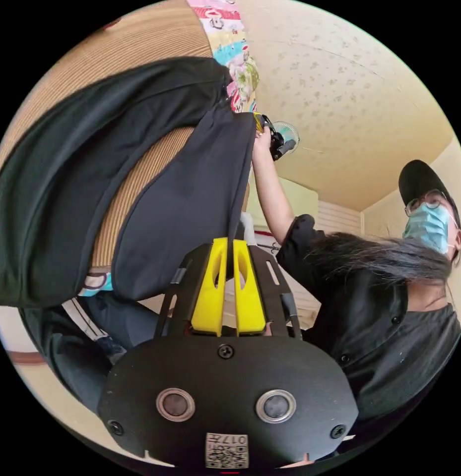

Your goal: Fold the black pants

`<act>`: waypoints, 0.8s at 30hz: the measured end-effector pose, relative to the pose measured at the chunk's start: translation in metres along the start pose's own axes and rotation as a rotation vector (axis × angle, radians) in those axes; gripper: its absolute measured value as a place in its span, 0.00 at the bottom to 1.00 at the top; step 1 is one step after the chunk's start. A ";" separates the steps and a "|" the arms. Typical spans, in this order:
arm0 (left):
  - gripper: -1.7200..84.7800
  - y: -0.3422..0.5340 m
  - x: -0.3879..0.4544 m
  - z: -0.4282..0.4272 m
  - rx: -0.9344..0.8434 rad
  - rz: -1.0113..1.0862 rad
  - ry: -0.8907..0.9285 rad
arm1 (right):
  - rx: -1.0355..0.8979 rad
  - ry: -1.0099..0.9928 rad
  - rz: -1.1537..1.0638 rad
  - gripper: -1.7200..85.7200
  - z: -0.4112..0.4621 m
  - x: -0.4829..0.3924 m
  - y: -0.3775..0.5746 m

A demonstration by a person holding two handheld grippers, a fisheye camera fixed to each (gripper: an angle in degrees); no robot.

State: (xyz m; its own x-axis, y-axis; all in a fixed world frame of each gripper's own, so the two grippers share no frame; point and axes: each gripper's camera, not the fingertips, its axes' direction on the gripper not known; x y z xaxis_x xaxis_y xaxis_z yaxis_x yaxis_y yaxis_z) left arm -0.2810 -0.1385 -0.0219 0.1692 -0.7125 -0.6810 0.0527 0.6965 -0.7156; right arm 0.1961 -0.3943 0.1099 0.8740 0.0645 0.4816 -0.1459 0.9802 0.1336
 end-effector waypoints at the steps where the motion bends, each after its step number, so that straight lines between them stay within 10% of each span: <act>1: 0.02 -0.003 0.005 -0.008 -0.002 0.020 -0.018 | -0.052 -0.040 -0.022 0.07 0.034 -0.029 -0.004; 9: 0.05 -0.041 -0.041 -0.109 -0.032 -0.105 -0.473 | -0.302 -0.316 -0.186 0.12 0.126 -0.110 0.101; 14: 0.07 -0.038 -0.064 -0.116 -0.038 -0.146 -0.261 | -0.711 -0.349 -0.430 0.14 0.099 -0.114 0.317; 24: 0.14 -0.040 -0.040 -0.117 -0.155 -0.200 -0.163 | -0.717 -0.122 -0.210 0.08 0.045 -0.119 0.487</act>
State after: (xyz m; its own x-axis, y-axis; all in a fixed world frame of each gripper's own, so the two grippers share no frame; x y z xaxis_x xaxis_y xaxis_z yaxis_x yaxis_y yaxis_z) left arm -0.4047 -0.1477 0.0155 0.3265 -0.8028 -0.4989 -0.0476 0.5132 -0.8569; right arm 0.0000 0.0667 0.1563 0.7868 -0.1175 0.6059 0.3916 0.8538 -0.3430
